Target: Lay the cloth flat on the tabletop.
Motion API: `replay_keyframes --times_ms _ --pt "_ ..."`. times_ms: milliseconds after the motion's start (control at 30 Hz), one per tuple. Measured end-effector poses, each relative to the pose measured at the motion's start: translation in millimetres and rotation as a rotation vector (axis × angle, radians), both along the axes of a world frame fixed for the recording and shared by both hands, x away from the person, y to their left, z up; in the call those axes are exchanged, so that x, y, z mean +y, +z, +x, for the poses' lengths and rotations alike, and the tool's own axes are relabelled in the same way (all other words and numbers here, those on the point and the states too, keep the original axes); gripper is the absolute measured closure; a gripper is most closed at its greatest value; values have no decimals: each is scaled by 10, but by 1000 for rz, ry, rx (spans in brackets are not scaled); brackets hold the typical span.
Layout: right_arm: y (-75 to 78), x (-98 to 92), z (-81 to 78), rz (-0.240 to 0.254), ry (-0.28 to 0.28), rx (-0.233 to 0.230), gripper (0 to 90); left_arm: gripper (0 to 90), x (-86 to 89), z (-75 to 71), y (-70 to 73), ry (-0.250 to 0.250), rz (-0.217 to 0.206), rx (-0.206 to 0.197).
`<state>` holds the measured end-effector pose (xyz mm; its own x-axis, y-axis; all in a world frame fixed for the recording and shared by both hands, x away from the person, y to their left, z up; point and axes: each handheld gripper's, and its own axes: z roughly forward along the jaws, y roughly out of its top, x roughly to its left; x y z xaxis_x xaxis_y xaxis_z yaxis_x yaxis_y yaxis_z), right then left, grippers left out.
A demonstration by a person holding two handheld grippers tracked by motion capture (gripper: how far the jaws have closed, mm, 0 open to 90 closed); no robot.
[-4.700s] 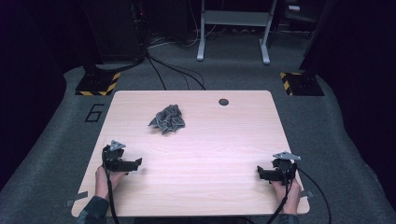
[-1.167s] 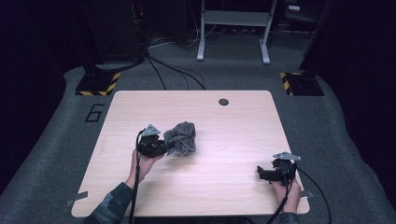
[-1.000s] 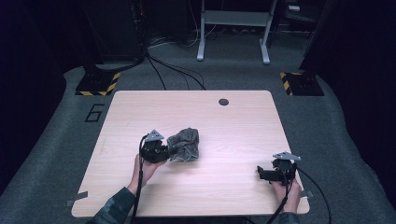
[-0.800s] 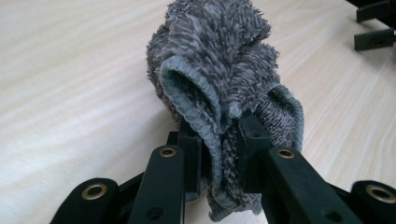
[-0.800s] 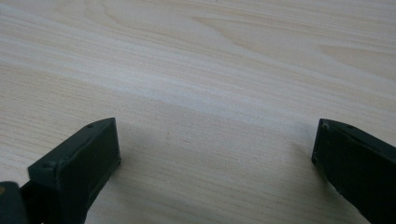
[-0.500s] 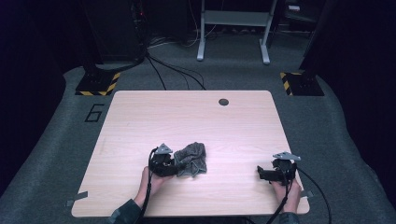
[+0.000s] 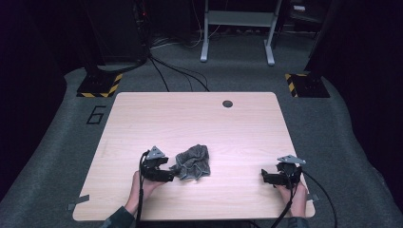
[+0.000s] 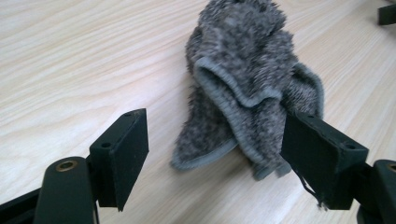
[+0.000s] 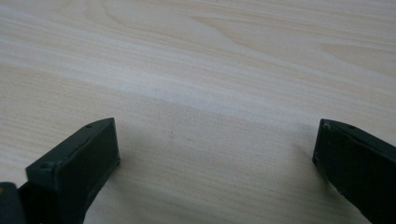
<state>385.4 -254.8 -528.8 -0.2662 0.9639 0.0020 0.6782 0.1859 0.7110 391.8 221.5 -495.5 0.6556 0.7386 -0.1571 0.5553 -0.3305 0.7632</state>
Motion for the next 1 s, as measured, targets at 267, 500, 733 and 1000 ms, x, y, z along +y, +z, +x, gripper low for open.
replay_keyframes --times_ms 267,500,733,1000 --pt "154 284 -132 81 26 -30 67 232 110 2 31 5 2 -14" --pt "406 967 -129 129 206 -78 153 274 92 48 62 -3 13 -30" --pt "413 1437 -60 118 338 -66 276 307 52 93 73 -21 9 -30" --pt "371 1906 -31 177 477 -7 468 424 10 150 56 -43 5 -12"
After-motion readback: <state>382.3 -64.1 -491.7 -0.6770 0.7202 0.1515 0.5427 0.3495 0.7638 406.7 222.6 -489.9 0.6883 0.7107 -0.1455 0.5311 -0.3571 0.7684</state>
